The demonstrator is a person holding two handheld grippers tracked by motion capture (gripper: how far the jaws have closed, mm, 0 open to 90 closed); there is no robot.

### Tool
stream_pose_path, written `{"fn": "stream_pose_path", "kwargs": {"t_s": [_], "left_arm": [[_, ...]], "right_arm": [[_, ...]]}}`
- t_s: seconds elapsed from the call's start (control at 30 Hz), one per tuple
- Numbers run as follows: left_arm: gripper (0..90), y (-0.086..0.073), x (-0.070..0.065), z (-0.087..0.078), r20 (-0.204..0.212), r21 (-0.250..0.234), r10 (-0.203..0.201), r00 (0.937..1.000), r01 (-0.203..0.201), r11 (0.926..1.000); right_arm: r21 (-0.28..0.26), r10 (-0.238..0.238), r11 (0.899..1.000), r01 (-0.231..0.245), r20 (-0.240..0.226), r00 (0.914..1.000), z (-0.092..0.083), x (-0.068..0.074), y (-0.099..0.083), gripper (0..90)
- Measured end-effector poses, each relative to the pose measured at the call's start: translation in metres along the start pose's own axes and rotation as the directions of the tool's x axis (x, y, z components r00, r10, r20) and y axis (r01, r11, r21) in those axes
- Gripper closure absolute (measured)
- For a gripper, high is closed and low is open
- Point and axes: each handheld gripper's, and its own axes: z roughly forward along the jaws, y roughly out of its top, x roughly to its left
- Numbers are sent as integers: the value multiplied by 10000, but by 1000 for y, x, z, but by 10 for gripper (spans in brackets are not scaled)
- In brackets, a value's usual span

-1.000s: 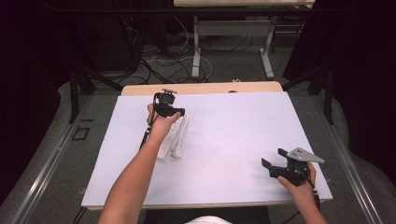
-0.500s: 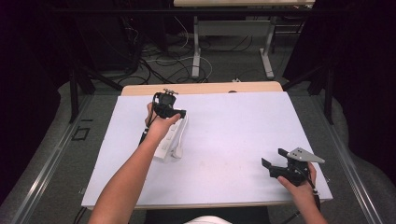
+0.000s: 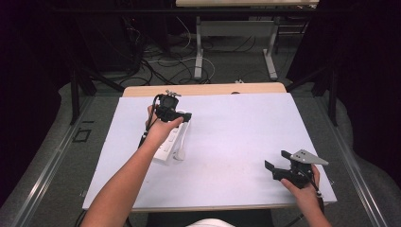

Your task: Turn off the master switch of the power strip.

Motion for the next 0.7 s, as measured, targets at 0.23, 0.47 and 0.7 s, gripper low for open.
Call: {"fn": "stream_pose_path", "kwargs": {"t_s": [0.23,0.47,0.7], "left_arm": [[106,-1,-5,-9,310,-163,72,9995,-67,9998],[5,-11,-5,-22,717,-412,-69,9974,99,9991],[5,-24,-2,-39,830,-803,-189,9964,256,9964]], "right_arm": [[8,-25,10000,25,-41,10000,0,0,0,167],[27,-132,9999,132,4,9999,-1,-1,0,167],[-66,-50,10000,49,-97,9999,0,1,0,166]]}}
